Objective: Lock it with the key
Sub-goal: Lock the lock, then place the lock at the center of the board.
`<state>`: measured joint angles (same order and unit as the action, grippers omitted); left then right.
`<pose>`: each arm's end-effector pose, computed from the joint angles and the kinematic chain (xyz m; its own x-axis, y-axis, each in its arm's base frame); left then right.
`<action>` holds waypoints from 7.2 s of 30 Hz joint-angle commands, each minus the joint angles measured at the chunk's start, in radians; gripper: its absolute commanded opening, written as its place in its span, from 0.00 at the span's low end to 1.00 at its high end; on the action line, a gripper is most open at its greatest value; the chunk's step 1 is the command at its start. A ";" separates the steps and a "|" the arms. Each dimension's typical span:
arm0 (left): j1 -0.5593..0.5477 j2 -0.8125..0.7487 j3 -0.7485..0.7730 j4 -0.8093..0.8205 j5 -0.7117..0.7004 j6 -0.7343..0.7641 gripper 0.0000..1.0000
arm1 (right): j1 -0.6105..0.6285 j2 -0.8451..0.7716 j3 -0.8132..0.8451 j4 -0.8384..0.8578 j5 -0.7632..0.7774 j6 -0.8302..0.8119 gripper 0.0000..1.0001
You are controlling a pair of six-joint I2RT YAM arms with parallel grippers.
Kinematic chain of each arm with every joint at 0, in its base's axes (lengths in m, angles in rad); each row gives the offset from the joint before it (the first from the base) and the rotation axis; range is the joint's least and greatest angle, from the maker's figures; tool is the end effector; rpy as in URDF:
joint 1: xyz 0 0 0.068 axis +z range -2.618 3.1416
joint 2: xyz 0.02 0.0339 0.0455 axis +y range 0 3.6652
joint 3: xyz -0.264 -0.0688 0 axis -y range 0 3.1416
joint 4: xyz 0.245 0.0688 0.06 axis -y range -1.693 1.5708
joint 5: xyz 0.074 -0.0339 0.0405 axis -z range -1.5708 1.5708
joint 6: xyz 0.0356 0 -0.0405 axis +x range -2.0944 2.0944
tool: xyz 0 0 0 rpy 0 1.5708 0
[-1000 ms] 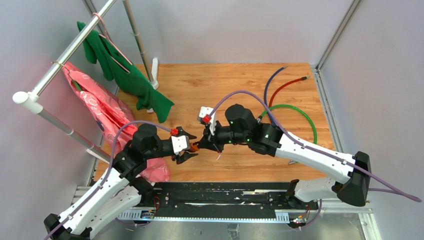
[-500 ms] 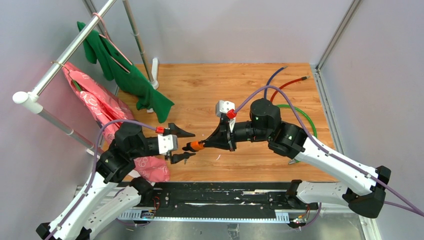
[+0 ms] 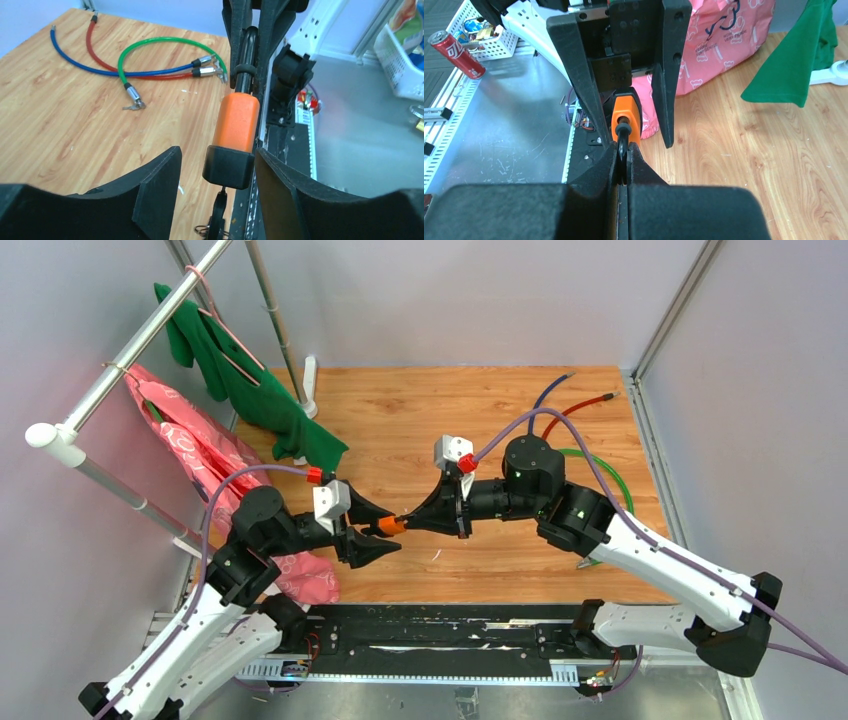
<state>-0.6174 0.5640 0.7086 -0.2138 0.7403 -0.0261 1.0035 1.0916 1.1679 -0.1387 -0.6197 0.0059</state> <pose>0.0927 -0.0953 0.3424 -0.0818 0.0345 -0.9960 0.9743 0.2134 -0.0727 0.1119 0.2142 0.4198 -0.0394 -0.0529 -0.9978 -0.9978 -0.0511 0.0421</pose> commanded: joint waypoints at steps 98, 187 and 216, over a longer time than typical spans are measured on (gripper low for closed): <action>-0.091 0.049 -0.026 0.527 0.022 -0.252 0.00 | 0.004 0.038 -0.228 0.553 -0.196 0.117 0.00; -0.031 0.037 0.015 -0.217 -0.146 0.305 0.55 | -0.074 -0.081 -0.132 -0.072 -0.005 -0.229 0.00; -0.039 0.084 0.003 -0.230 -0.080 0.190 0.00 | -0.074 -0.068 -0.126 -0.059 0.006 -0.238 0.00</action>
<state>-0.6586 0.6540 0.7197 -0.4522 0.6823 0.1612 0.9371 1.0336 1.0050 -0.2352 -0.6037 -0.2176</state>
